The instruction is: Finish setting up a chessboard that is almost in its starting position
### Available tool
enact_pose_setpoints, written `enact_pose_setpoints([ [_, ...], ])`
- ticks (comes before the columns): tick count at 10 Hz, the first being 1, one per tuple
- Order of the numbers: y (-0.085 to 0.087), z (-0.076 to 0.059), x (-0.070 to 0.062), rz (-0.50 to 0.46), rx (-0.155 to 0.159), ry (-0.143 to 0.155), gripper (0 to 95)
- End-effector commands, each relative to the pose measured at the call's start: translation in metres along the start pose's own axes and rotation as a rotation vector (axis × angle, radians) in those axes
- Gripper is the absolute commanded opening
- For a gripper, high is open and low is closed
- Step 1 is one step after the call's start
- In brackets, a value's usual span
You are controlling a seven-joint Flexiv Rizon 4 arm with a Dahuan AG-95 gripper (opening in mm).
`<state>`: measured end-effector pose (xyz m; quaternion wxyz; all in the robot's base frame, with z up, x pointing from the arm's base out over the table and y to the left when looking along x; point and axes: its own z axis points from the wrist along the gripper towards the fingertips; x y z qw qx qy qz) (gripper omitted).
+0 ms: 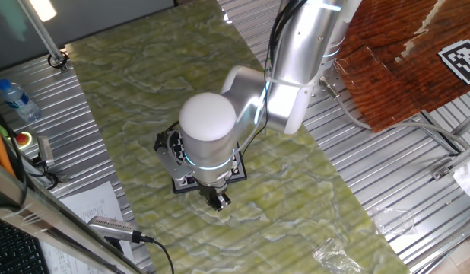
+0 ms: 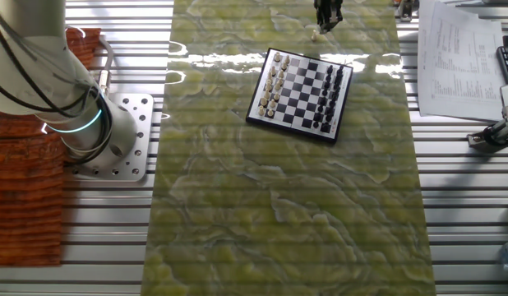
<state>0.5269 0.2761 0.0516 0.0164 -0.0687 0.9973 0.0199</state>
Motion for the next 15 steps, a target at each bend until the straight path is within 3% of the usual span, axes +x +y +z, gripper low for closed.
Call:
enact_pose_setpoints([
  [1,-0.0010,0.0019,0.0007,0.007,0.006,-0.001,19.0],
  [3,-0.0007,0.0020,0.0008,0.004,0.006,-0.001,19.0],
  [4,0.0021,0.0028,0.0017,0.003,0.006,-0.003,38.0],
  [15,0.0080,0.0059,0.0055,0.012,0.013,0.008,38.0],
])
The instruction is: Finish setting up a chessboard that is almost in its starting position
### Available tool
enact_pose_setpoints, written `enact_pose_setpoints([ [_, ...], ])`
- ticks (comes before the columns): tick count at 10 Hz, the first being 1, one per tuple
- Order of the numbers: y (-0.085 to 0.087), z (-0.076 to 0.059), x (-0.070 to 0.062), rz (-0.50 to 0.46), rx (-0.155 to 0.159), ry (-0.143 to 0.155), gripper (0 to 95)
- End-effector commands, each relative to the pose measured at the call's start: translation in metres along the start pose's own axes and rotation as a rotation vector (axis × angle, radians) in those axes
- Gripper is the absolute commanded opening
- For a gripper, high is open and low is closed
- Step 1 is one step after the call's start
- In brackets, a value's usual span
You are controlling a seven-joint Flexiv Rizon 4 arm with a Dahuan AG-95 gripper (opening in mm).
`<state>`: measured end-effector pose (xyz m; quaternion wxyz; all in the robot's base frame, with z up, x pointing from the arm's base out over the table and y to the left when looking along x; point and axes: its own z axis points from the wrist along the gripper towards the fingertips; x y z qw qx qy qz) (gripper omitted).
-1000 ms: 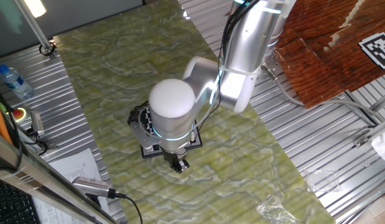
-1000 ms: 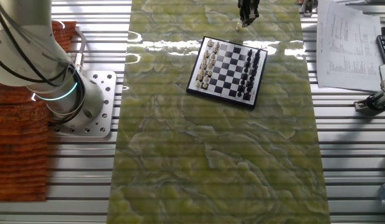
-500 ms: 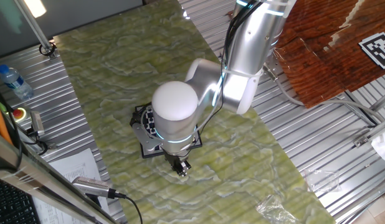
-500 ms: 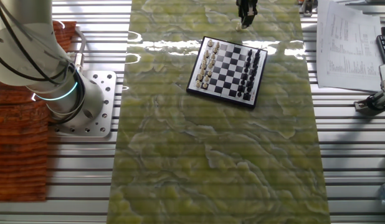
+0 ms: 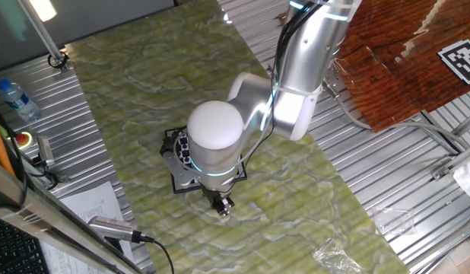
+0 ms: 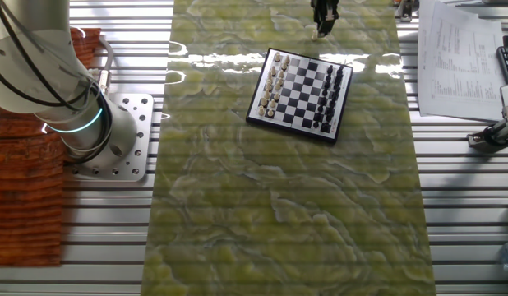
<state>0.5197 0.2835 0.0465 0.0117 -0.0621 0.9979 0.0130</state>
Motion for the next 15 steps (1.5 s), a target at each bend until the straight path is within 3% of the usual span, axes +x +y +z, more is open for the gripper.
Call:
enact_pose_setpoints([
  [1,0.000,0.001,-0.001,0.003,-0.003,0.018,38.0],
  [2,0.000,0.001,-0.001,0.004,-0.006,0.041,38.0],
  [3,0.000,0.001,-0.001,-0.020,-0.009,0.045,19.0],
  [5,0.000,0.001,-0.001,-0.028,-0.011,0.051,19.0],
  [8,-0.002,0.014,-0.002,-0.021,-0.009,0.040,19.0],
  [15,-0.002,0.020,0.004,-0.007,-0.032,0.027,19.0],
])
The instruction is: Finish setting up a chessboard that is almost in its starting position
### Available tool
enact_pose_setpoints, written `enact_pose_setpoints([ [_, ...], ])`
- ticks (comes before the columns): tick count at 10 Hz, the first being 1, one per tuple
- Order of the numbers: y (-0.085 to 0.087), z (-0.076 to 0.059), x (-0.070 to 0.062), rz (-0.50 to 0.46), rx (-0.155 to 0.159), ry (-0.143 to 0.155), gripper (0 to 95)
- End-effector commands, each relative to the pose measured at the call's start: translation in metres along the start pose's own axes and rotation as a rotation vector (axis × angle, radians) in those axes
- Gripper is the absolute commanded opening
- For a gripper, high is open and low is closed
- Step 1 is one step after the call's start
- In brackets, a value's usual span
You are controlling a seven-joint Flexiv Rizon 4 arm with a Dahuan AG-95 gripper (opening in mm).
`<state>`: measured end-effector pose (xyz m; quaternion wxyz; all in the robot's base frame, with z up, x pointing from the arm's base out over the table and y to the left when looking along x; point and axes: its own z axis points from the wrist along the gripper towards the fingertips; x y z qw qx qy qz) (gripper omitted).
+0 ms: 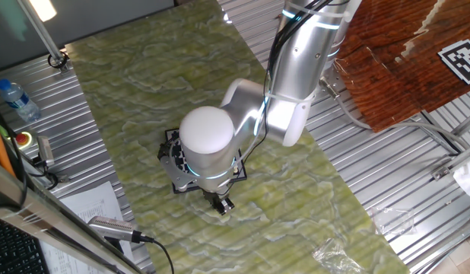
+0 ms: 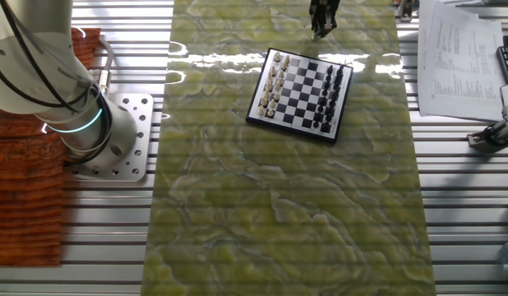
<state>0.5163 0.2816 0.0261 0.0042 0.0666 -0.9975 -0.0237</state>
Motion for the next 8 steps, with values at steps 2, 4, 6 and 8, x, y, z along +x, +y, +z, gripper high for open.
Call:
enact_pose_setpoints([
  [2,0.0020,0.0015,0.0002,0.010,-0.010,-0.003,38.0],
  [4,0.0024,0.0049,0.0001,0.018,-0.011,-0.005,38.0],
  [6,0.0027,0.0049,0.0000,0.022,-0.009,-0.006,19.0],
  [8,0.0027,0.0050,0.0000,0.027,-0.009,-0.005,19.0],
])
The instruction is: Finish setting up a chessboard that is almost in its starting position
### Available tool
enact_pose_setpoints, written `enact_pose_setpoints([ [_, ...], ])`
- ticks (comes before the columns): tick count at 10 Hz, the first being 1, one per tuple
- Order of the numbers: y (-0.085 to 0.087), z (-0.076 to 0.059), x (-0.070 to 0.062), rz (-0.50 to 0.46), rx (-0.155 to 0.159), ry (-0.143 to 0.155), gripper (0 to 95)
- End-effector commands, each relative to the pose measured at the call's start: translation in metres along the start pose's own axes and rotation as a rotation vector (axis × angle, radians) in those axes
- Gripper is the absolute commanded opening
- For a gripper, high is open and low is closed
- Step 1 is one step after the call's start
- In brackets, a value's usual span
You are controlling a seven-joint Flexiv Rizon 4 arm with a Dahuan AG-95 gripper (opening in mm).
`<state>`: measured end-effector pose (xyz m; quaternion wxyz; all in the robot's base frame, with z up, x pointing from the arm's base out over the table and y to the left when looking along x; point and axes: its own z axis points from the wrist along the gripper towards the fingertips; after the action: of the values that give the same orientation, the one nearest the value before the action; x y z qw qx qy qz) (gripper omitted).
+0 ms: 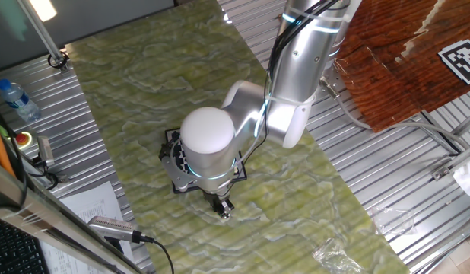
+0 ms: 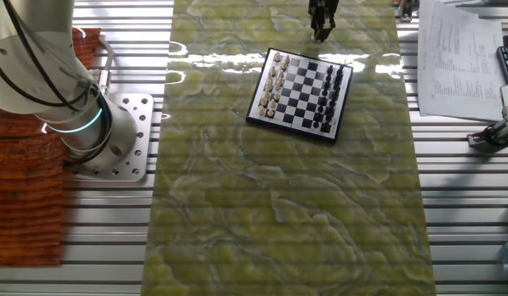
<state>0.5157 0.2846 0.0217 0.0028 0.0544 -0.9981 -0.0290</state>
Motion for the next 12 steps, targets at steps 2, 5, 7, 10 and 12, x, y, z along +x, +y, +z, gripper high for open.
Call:
enact_pose_setpoints([
  [2,0.0000,0.0007,-0.0001,0.006,0.003,-0.001,19.0],
  [5,0.0002,0.0008,0.0000,0.009,0.003,-0.002,19.0],
  [7,0.0004,0.0008,0.0000,0.011,0.004,-0.002,0.0],
  [10,0.0005,0.0002,0.0001,0.015,0.006,-0.001,0.0],
  [12,0.0007,0.0000,0.0002,0.012,0.006,-0.003,0.0],
])
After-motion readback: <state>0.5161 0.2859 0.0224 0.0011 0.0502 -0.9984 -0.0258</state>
